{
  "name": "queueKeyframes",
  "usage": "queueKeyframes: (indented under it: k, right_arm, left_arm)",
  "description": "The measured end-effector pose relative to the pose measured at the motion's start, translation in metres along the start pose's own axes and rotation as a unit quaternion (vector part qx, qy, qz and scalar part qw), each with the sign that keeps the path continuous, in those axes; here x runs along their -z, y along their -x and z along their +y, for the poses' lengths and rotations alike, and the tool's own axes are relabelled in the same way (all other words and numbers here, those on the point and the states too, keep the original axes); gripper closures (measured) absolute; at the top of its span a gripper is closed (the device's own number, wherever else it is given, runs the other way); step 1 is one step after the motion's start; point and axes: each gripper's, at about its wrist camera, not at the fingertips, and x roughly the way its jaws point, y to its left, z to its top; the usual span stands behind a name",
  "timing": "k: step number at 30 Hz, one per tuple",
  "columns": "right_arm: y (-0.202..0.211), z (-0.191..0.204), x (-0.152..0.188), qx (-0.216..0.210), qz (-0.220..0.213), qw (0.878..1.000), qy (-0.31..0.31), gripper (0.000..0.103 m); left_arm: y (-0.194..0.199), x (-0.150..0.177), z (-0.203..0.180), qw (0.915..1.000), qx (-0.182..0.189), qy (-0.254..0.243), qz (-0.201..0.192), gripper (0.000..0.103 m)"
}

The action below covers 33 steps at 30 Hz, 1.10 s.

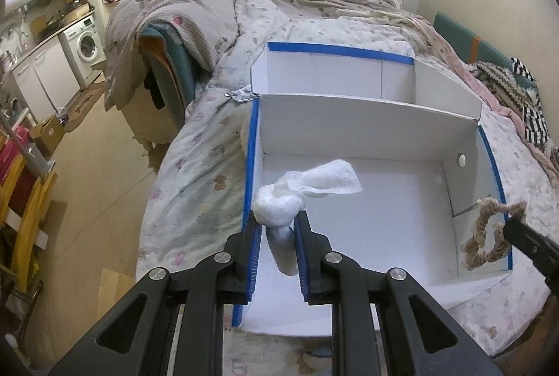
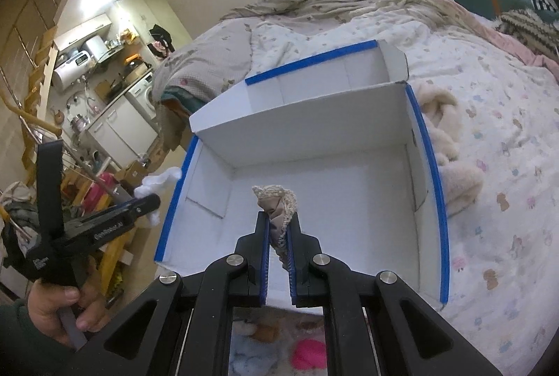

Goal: Organize soft objects
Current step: 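Lift the white cloth with the left tool while the right tool carries the scrunchie over the box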

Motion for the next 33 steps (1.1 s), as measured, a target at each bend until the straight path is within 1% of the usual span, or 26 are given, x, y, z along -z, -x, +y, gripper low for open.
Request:
queueKeyframes:
  k: [5,10,13,16,24,33]
  right_arm:
    - [-0.012,-0.002,-0.010,0.009,0.001,1.000,0.012,0.093]
    - [-0.029,-0.005,-0.016,0.018,0.014,1.000,0.014,0.093]
    - [-0.043,-0.005,-0.018,0.028,0.025,0.999,0.021,0.093]
    - [-0.058,-0.008,-0.019,0.030,0.038,0.999,0.014,0.093]
    - [-0.084,-0.004,-0.013,0.037,0.073,0.996,0.020,0.093]
    - [-0.101,-0.011,-0.002,0.057,0.118,0.991,0.013,0.093]
  left_arm:
    - [-0.018,0.001,-0.005,1.0000,-0.005,-0.005,0.003,0.086]
    - [-0.034,0.010,-0.007,0.9999,-0.001,-0.014,0.002,0.086]
    - [-0.042,0.014,-0.007,0.9998,0.005,-0.011,0.013,0.086]
    - [-0.049,0.013,-0.004,0.9998,0.005,-0.007,0.015,0.086]
    - [-0.058,0.012,-0.006,0.9999,0.006,-0.010,0.009,0.086]
    - [-0.069,0.016,-0.018,0.9991,0.015,-0.032,0.024,0.086]
